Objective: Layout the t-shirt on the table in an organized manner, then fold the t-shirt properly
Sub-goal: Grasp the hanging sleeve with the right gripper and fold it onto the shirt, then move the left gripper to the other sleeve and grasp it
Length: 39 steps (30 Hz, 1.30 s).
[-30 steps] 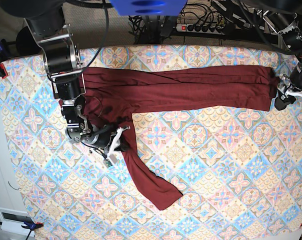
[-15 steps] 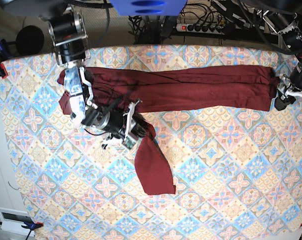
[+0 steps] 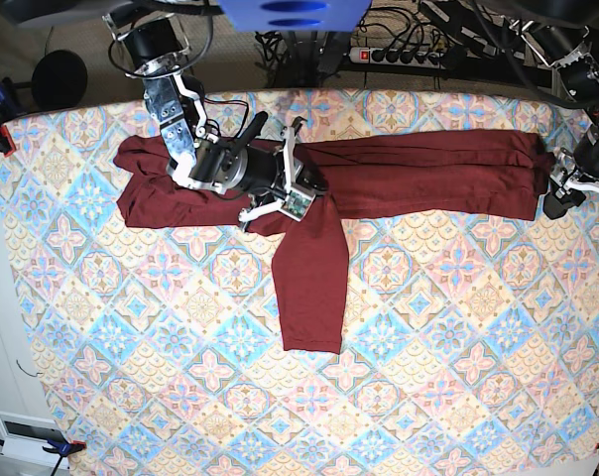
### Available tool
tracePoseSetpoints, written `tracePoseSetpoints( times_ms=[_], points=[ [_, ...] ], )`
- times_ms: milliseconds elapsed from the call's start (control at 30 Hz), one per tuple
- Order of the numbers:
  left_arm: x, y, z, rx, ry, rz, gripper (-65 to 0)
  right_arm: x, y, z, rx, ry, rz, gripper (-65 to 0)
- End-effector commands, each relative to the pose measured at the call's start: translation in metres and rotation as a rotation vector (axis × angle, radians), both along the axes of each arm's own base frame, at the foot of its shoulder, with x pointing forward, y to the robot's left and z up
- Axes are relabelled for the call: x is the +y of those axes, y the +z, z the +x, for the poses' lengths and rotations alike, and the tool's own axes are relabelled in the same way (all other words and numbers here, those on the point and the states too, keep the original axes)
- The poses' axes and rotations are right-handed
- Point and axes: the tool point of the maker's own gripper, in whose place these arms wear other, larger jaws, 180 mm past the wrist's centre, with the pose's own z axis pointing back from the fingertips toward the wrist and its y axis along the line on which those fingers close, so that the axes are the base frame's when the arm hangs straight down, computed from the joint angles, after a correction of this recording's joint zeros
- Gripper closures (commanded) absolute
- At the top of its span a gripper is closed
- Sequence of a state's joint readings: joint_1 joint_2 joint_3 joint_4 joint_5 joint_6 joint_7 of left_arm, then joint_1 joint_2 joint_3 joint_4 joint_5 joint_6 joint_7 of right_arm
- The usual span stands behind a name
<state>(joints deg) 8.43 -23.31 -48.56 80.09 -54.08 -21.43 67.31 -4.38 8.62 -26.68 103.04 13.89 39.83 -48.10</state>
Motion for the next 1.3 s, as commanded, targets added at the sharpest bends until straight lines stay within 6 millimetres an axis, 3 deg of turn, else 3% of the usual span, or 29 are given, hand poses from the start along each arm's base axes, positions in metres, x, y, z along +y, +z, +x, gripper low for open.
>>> tracePoseSetpoints(
  times_ms=[0,100,233,367,467,667,800,900,1067,1267],
  points=[
    [0.008,0.018,0.008,-0.051,-0.001,0.031,-36.1,0.009,0.014,0.0,-0.029,0.017,0.048,-0.3],
    [0.008,0.018,0.008,-0.051,-0.001,0.031,-36.1,0.015,0.01,-0.009,-0.012,0.04,0.049,-0.2],
    [0.006,0.016,0.008,-0.05,-0.002,0.025,-36.1,0.03,-0.001,-0.036,0.033,0.119,0.018,-0.2],
    [0.0,0.013,0.009,-0.049,-0.008,0.014,-36.1,0.029,-0.011,-0.041,0.013,0.148,-0.062,-0.6],
    [-0.014,0.009,0.014,-0.035,-0.06,0.013,-36.1,0.025,-0.014,-0.038,-0.003,0.145,-0.096,-5.5],
    [-0.045,0.038,0.029,-0.094,-0.182,0.103,-36.7,0.022,-0.009,-0.034,-0.022,0.138,-0.097,-23.2],
    [-0.069,0.063,0.043,-0.153,-0.271,0.162,-36.7,0.021,0.004,-0.029,-0.06,0.129,-0.082,-24.7],
    [-0.087,0.081,0.065,-0.216,-0.319,0.172,-36.7,0.001,0.008,-0.015,-0.083,0.073,-0.099,-23.5],
    [-0.122,0.086,0.099,-0.27,-0.369,0.096,-36.7,-0.026,0.018,0.004,-0.125,-0.004,-0.116,-21.4],
    [-0.177,0.063,0.139,-0.245,-0.443,-0.056,-36.7,-0.046,0.025,0.019,-0.147,-0.075,-0.12,-20.6]
  ],
)
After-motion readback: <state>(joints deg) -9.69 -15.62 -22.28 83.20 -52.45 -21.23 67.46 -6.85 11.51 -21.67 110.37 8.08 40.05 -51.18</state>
